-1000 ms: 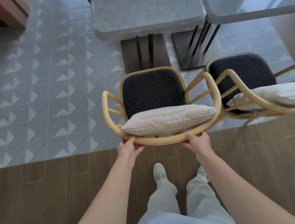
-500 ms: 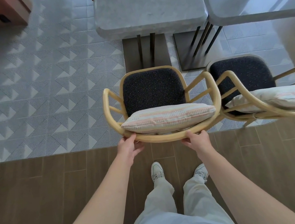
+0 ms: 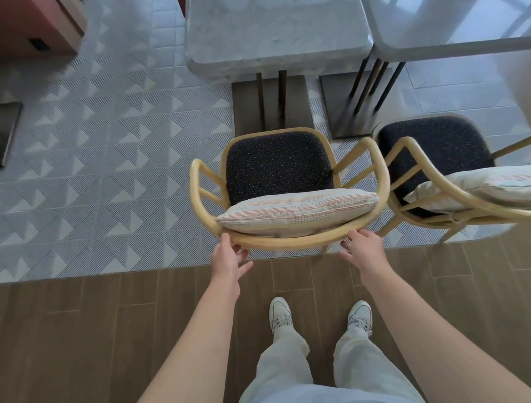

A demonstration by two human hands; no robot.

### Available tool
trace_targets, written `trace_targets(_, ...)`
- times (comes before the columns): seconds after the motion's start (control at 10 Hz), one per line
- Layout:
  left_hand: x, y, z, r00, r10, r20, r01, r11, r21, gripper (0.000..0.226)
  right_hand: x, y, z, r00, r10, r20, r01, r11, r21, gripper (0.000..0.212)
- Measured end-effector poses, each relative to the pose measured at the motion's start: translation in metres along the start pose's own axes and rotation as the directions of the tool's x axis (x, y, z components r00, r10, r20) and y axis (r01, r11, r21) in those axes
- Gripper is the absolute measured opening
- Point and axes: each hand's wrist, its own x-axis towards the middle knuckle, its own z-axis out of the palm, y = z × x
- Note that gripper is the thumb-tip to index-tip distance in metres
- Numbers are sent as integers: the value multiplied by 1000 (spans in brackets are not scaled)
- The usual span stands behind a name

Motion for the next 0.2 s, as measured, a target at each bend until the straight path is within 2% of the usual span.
trace_targets(0.1, -9, -1, 5, 1000, 18, 8, -18, 1000, -7, 41, -8, -2, -5, 998, -53, 32, 55, 996, -70, 38)
trace_targets(0.2, -25, 2, 19, 997, 75, 12, -76, 997, 28, 42, -20, -14, -10, 985, -153, 86, 162, 979, -122, 42)
